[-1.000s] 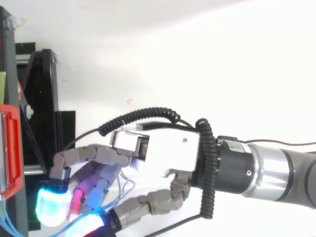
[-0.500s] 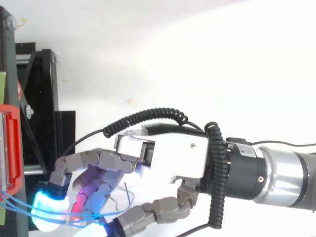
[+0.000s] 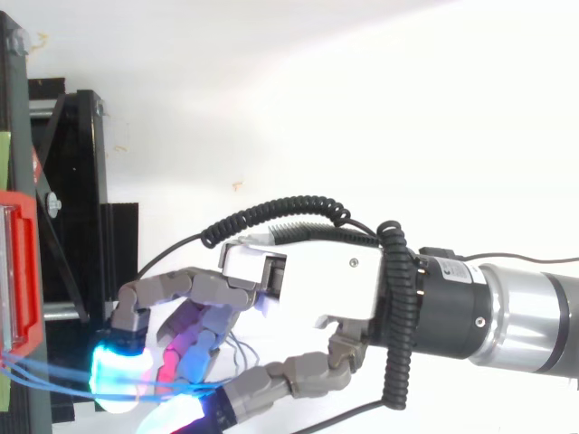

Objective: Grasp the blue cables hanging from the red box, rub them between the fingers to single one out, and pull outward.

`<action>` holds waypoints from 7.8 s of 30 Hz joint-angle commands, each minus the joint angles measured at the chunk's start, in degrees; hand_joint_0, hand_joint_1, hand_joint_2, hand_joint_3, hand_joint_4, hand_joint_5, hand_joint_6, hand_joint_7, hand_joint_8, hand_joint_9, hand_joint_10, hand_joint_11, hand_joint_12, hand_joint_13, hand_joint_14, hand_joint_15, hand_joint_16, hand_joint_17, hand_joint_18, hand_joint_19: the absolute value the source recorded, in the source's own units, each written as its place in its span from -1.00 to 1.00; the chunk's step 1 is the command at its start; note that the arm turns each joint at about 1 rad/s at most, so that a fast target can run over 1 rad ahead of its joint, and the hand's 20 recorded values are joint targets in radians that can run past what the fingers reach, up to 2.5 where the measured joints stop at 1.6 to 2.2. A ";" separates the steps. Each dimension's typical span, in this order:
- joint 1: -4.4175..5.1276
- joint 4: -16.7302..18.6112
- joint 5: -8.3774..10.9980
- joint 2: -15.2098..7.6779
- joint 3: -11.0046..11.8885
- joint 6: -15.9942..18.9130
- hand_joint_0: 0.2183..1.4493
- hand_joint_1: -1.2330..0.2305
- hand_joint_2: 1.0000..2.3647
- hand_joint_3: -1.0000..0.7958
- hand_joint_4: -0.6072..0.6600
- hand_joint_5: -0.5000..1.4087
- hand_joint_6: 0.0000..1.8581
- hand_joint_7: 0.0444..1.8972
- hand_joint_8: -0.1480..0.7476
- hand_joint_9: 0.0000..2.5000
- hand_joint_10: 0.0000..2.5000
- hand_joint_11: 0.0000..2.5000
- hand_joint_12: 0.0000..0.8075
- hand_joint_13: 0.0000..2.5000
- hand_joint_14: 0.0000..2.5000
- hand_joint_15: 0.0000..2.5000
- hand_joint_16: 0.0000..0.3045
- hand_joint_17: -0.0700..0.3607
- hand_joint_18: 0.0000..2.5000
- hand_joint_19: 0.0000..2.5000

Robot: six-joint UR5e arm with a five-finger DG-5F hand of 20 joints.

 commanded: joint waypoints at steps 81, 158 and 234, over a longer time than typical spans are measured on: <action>-1.18 -9.66 0.04 4.28 1.48 0.54 -0.37 -0.38 -0.98 -0.09 0.13 -0.62 -0.02 -0.04 0.05 0.04 -0.99 0.13 -0.03 -0.18 -0.98 -0.50 -0.68 -0.17 -0.30 -0.66; -2.76 -23.11 -3.47 7.71 1.48 -2.10 -0.54 -0.12 -0.99 -0.34 0.22 -0.56 -0.43 0.28 0.12 -0.27 -0.98 -0.38 0.02 -0.60 -0.99 -0.73 -0.59 -0.03 -0.70 -0.86; -2.50 -26.10 -6.02 7.71 2.98 -2.54 -0.46 -0.44 -1.00 -0.44 0.12 -0.62 0.00 0.00 0.17 -0.17 -0.99 -0.23 0.03 -0.44 -0.99 -0.68 -0.64 -0.11 -0.47 -0.80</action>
